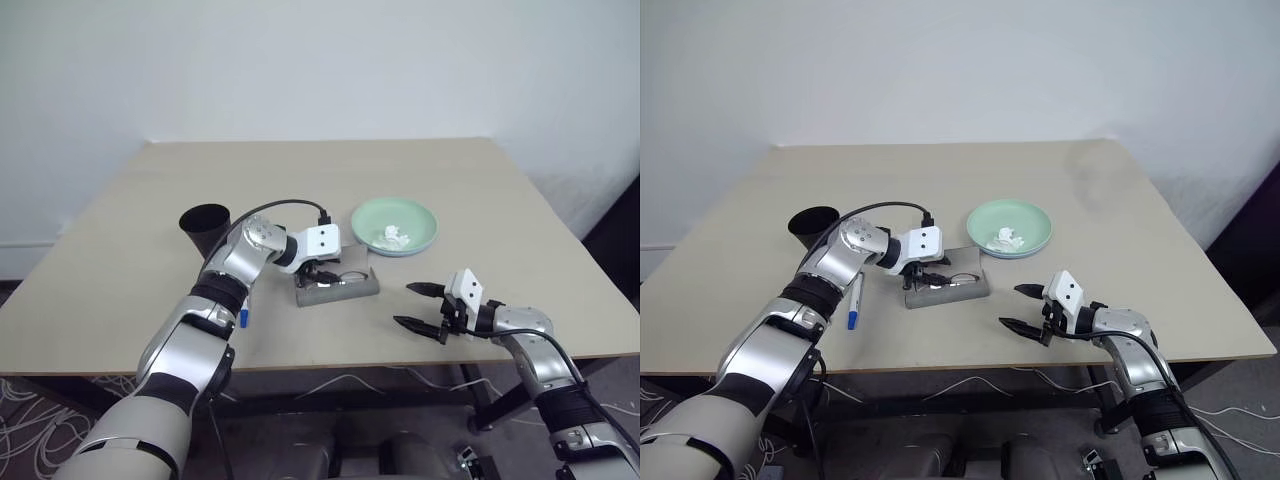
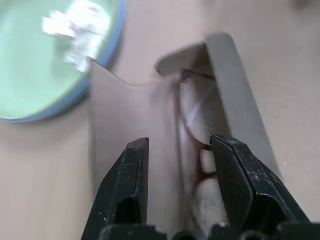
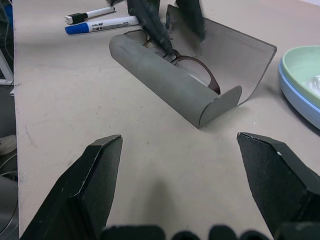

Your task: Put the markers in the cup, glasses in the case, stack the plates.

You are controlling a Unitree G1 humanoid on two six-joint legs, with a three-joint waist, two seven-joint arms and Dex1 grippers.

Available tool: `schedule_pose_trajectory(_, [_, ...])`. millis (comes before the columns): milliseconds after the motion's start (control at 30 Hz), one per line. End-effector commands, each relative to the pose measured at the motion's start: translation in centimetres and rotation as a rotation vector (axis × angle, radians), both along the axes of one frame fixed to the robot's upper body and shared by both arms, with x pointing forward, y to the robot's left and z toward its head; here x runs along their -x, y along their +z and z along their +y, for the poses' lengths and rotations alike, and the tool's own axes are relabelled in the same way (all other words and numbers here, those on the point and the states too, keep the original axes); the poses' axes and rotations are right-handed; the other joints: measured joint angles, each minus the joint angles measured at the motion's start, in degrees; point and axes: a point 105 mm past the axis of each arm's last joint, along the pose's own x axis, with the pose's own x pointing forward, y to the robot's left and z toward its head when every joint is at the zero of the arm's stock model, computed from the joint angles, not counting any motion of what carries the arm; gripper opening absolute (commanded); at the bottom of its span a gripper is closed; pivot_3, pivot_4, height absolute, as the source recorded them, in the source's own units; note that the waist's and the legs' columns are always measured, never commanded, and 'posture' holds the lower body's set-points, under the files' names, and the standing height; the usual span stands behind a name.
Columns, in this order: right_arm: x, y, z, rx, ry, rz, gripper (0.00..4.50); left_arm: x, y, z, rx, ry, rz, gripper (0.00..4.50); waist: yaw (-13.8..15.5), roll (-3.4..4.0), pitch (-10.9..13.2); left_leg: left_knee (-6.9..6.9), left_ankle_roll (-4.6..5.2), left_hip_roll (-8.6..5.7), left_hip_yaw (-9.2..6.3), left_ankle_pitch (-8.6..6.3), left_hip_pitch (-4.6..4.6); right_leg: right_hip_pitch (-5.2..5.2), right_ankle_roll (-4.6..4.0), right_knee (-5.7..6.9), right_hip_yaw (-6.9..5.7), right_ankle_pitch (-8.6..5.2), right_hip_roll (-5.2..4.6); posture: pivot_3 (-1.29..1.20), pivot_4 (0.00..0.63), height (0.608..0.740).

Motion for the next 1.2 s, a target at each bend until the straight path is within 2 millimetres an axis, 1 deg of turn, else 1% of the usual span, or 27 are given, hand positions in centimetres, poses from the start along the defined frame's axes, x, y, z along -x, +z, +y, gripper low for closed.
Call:
schedule_pose_trajectory(33, [-0.4,2.0,0.7,-0.025,0.038,-0.074,3.98,-1.8,4.4,-0.7,0.095,0.038,-0.128,1.99,0.02,0.0,0.0,0.01,0.0,0.0,-0.01,0.0,0.0,0.02,0.0,0.0,-0.02,0.0,-0.01,0.0,0.0,0.736])
schedule_pose_trajectory(67, [-0.5,2.2,0.8,-0.031,0.04,-0.079,3.98,-2.1,4.7,-0.6,0.106,0.054,-0.138,1.99,0.01,0.0,0.0,0.01,0.0,0.0,-0.01,0.0,0.01,0.03,0.0,-0.01,-0.03,0.0,-0.01,0.0,0.0,0.736])
schedule_pose_trajectory(167, [-0.6,2.6,1.0,-0.039,0.045,-0.092,3.98,-3.0,5.2,0.1,0.104,0.108,-0.181,1.43,0.0,0.0,-0.01,0.02,0.0,0.0,-0.01,0.0,0.02,0.05,0.01,-0.01,-0.04,0.0,0.0,0.0,0.0,0.736])
schedule_pose_trajectory(267, [-0.6,3.0,1.1,-0.046,0.048,-0.109,3.98,-3.6,4.6,0.8,0.068,0.146,-0.205,0.31,-0.08,0.01,-0.01,0.02,0.0,0.0,-0.01,0.0,0.05,0.05,0.01,-0.01,-0.04,0.01,0.01,0.0,0.0,0.736])
schedule_pose_trajectory(300, [-0.7,3.3,1.2,-0.054,0.048,-0.117,3.98,-3.7,4.3,1.0,0.053,0.155,-0.211,0.03,-0.07,0.01,-0.01,0.01,0.0,0.0,-0.01,0.0,0.05,0.04,0.02,0.0,-0.04,0.01,0.02,0.0,0.0,0.736])
schedule_pose_trajectory(333, [-0.7,3.5,1.2,-0.061,0.048,-0.122,3.98,-3.8,4.2,1.1,0.043,0.161,-0.215,0.03,-0.04,0.0,0.0,0.01,0.0,0.0,-0.02,0.0,0.05,0.03,0.02,0.0,-0.04,0.01,0.02,0.0,0.0,0.736])
schedule_pose_trajectory(500, [-0.8,6.1,1.5,-0.114,0.054,-0.169,3.98,-4.0,2.1,1.5,-0.019,0.189,-0.201,0.03,0.04,-0.01,0.0,0.03,0.0,-0.02,-0.02,0.0,0.03,0.05,0.05,-0.01,-0.05,0.03,0.0,0.0,0.0,0.736])
schedule_pose_trajectory(733, [-0.7,6.8,1.5,-0.118,0.05,-0.183,3.98,-3.4,0.4,1.7,-0.069,0.175,-0.147,0.03,0.89,-0.06,-0.01,0.07,0.0,-0.02,-0.02,0.0,0.03,0.08,0.06,-0.02,-0.12,0.03,-0.01,0.0,0.0,0.736])
schedule_pose_trajectory(833, [-0.9,7.0,1.1,-0.118,0.027,-0.193,3.98,-2.5,0.0,1.6,-0.056,0.125,-0.077,0.03,0.89,-0.06,-0.01,0.07,0.01,-0.01,-0.02,0.0,0.03,0.09,0.06,-0.02,-0.13,0.03,-0.02,0.0,0.0,0.736])
schedule_pose_trajectory(1067, [-1.1,7.0,0.8,-0.114,0.015,-0.195,3.98,-0.6,0.1,1.8,0.037,0.052,0.053,0.03,0.79,-0.06,-0.02,0.05,0.01,-0.01,-0.02,-0.01,0.02,0.06,0.06,-0.03,-0.17,0.03,-0.02,0.0,0.0,0.736])
schedule_pose_trajectory(1200, [-1.2,6.9,0.9,-0.115,0.019,-0.188,3.98,1.5,0.0,1.8,0.073,0.003,0.106,0.03,0.55,-0.05,-0.02,0.02,0.01,0.0,-0.01,-0.01,0.02,0.03,0.05,-0.02,-0.05,0.03,-0.01,0.0,0.0,0.736])
